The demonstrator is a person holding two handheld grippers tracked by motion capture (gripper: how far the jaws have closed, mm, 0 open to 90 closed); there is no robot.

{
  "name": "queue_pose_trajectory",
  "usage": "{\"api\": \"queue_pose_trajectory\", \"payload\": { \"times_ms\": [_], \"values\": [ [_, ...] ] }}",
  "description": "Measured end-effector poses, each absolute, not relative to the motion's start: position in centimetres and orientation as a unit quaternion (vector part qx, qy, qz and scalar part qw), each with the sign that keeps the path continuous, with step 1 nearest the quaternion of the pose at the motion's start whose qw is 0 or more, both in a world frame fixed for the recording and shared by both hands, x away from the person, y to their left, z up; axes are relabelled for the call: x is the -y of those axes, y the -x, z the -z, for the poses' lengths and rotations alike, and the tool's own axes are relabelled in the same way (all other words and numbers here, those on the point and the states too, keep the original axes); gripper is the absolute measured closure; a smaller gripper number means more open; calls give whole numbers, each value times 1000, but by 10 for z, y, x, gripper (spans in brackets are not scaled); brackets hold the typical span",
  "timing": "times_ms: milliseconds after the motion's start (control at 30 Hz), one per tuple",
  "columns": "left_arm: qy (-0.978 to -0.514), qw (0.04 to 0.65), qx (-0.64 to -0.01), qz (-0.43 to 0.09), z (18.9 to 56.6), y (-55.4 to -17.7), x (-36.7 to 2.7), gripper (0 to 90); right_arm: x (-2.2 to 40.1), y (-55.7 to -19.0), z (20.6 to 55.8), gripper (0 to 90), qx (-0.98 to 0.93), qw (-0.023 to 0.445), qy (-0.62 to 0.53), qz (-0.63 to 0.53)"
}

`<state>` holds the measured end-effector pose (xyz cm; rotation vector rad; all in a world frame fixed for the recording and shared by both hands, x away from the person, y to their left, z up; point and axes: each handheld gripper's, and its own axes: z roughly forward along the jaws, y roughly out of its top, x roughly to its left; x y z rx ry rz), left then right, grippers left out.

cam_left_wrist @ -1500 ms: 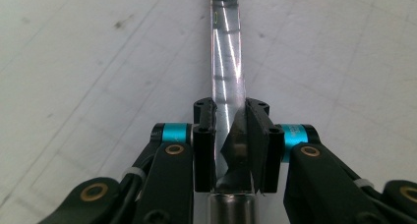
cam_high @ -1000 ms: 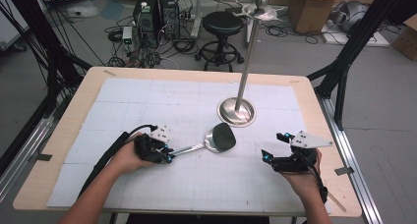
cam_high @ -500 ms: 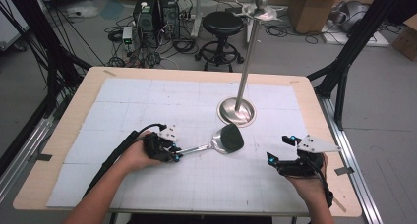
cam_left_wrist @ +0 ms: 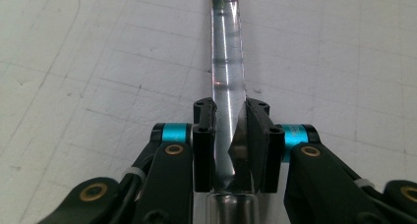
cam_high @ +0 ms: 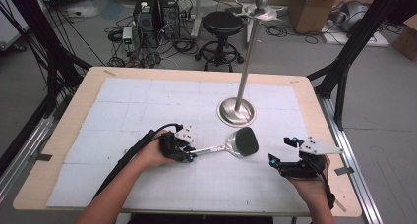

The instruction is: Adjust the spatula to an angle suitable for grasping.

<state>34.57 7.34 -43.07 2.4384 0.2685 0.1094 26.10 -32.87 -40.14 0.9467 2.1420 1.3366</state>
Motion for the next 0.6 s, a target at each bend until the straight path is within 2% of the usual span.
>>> {"api": "queue_pose_trajectory", "payload": {
  "times_ms": [100,233,267,367,600],
  "values": [
    [-931,343,-114,-52,429,-344,-74,723,327,-262,401,152,-775,220,-339,-485],
    [-916,361,-160,-71,422,-345,-81,511,324,-264,400,152,-776,218,-338,-487],
    [-912,367,-165,-75,419,-345,-85,486,323,-265,400,152,-776,218,-337,-487],
    [-892,403,-188,-80,412,-345,-98,444,320,-268,400,153,-778,217,-332,-488],
    [-849,476,-224,-51,394,-345,-128,351,315,-274,398,152,-779,213,-322,-495]
  ]
}}
